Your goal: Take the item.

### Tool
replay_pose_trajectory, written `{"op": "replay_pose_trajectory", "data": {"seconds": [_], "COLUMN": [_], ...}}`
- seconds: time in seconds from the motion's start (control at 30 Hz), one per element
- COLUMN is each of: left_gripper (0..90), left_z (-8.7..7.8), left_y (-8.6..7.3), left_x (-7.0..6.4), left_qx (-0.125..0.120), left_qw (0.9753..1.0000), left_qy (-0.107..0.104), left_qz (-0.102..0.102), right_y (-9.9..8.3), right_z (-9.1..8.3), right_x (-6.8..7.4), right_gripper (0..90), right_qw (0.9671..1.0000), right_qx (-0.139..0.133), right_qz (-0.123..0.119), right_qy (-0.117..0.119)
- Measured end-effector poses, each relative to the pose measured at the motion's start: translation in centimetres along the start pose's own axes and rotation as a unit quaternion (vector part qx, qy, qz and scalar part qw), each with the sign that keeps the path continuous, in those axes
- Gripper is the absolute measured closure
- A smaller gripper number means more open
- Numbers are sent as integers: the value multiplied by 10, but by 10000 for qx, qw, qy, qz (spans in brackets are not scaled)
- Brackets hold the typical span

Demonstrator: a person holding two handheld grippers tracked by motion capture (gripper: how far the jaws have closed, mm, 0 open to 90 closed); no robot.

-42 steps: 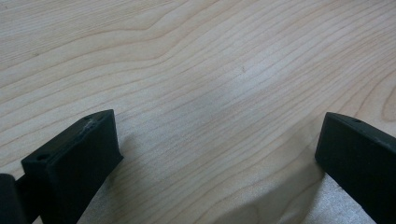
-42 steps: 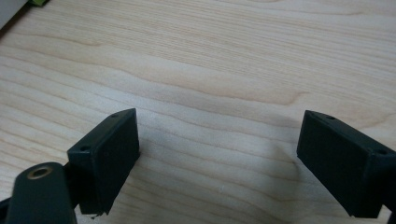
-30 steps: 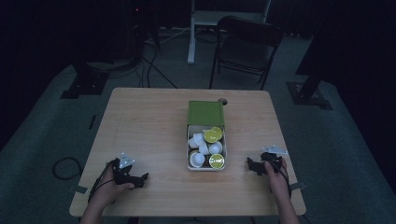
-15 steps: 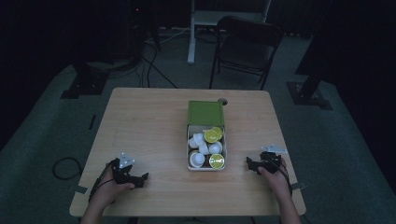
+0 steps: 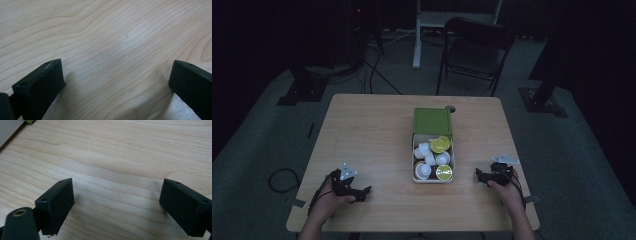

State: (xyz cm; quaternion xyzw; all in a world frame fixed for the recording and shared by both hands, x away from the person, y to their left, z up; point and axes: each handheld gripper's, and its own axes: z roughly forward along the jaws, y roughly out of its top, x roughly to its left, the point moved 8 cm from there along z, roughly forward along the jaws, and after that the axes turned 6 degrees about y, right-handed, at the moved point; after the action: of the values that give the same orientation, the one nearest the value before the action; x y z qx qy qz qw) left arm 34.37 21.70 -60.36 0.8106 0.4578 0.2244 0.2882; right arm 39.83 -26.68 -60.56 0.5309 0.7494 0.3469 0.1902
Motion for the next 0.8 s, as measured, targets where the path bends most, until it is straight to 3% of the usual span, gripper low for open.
{"op": "replay_pose_trajectory", "data": {"seconds": [0.23,0.8], "left_gripper": [3,3], "left_z": [0,-12], "left_y": [5,41], "left_x": [-3,-14], "left_qx": [-3,-212], "left_qw": [9999,9988], "left_qy": [-49,-206], "left_qz": [117,390], "right_y": [0,0], "right_z": [0,0], "right_x": [0,0], "right_gripper": [117,117], "right_qw": [10000,10000], "right_qx": [0,-1], "right_qz": [-2,-3], "right_qy": [-1,0]}}
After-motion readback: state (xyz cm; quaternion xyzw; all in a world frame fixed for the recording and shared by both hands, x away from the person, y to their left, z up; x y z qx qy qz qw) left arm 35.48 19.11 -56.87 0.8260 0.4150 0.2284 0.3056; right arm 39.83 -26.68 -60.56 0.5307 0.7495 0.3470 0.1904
